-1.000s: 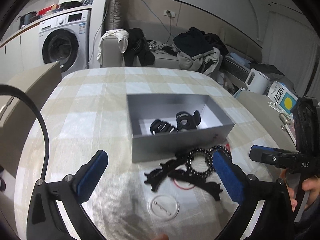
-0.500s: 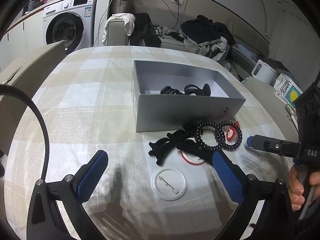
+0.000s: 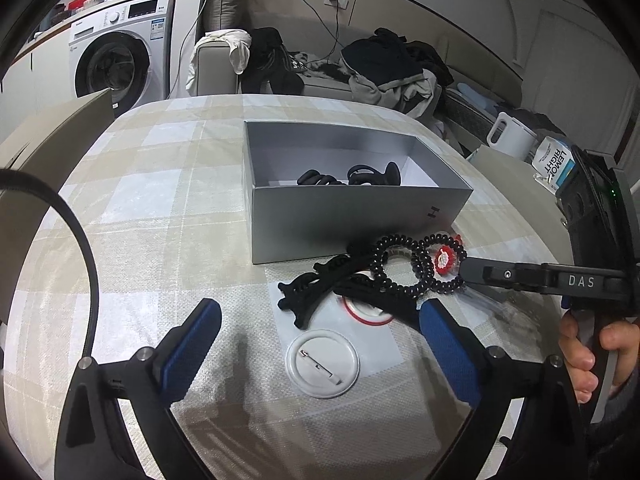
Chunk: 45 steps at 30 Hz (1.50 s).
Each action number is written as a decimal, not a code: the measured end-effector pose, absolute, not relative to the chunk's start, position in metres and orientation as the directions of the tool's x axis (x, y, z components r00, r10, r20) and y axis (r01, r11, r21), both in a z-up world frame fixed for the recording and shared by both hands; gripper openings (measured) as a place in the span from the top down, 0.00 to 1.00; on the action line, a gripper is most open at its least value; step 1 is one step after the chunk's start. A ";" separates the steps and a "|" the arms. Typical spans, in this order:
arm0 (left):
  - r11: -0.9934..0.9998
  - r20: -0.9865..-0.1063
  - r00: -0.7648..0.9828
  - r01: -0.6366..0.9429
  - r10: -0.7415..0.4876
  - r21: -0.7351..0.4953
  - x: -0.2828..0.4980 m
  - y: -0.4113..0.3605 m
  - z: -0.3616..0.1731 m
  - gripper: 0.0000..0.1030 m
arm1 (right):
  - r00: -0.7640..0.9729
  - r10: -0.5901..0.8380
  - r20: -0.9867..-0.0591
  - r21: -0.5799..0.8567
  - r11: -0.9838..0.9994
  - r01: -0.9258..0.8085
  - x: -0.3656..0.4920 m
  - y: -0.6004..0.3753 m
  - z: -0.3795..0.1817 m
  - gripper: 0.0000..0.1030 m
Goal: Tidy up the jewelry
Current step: 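Grasp a black coiled spiral hair tie with the right gripper and lift it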
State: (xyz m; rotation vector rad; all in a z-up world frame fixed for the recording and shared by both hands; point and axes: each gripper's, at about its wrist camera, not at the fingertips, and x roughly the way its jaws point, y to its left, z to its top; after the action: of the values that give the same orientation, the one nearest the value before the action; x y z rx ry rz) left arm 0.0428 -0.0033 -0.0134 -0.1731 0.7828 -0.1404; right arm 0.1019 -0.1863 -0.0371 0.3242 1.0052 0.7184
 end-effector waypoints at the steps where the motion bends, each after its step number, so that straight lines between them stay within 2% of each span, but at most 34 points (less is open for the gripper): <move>1: 0.977 -0.689 0.700 0.061 -0.190 -0.206 0.043 -0.003 -0.013 0.06 | 0.334 0.679 -0.654 0.557 0.731 -0.395 0.102 -0.186 -0.037 0.75; 4: 0.976 -0.688 0.700 0.064 -0.193 -0.208 0.044 -0.004 -0.014 0.06 | 0.339 0.674 -0.657 0.550 0.735 -0.396 0.104 -0.184 -0.037 0.78; 8: 0.976 -0.690 0.698 0.065 -0.192 -0.207 0.044 -0.003 -0.014 0.06 | 0.347 0.663 -0.664 0.544 0.746 -0.385 0.105 -0.183 -0.038 0.89; 11: 0.976 -0.691 0.697 0.067 -0.193 -0.206 0.044 -0.003 -0.014 0.06 | 0.358 0.667 -0.653 0.542 0.743 -0.393 0.103 -0.185 -0.035 0.92; 27: 0.975 -0.694 0.687 0.110 -0.215 -0.193 0.042 -0.013 -0.012 0.06 | 0.437 0.704 -0.560 0.553 0.711 -0.435 0.087 -0.198 -0.007 0.92; 33: 0.970 -0.689 0.683 0.172 -0.244 -0.173 0.041 -0.024 -0.008 0.06 | 0.452 0.708 -0.543 0.564 0.706 -0.428 0.082 -0.207 -0.004 0.92; 36: 0.963 -0.691 0.674 0.226 -0.262 -0.145 0.040 -0.034 -0.008 0.06 | 0.455 0.708 -0.540 0.565 0.705 -0.428 0.078 -0.211 -0.004 0.92; 41: 0.960 -0.715 0.663 0.277 -0.223 -0.043 0.046 -0.049 -0.013 0.06 | 0.452 0.711 -0.539 0.570 0.703 -0.427 0.073 -0.214 -0.004 0.92; 45: 0.956 -0.734 0.643 0.293 -0.218 -0.026 0.054 -0.052 -0.016 0.06 | 0.457 0.708 -0.538 0.571 0.705 -0.421 0.072 -0.216 -0.005 0.92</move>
State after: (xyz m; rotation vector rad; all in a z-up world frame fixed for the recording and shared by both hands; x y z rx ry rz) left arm 0.0541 -0.0520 -0.0163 0.0979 0.8221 -0.2914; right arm 0.0724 -0.2162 -0.0047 0.3843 0.8398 0.7172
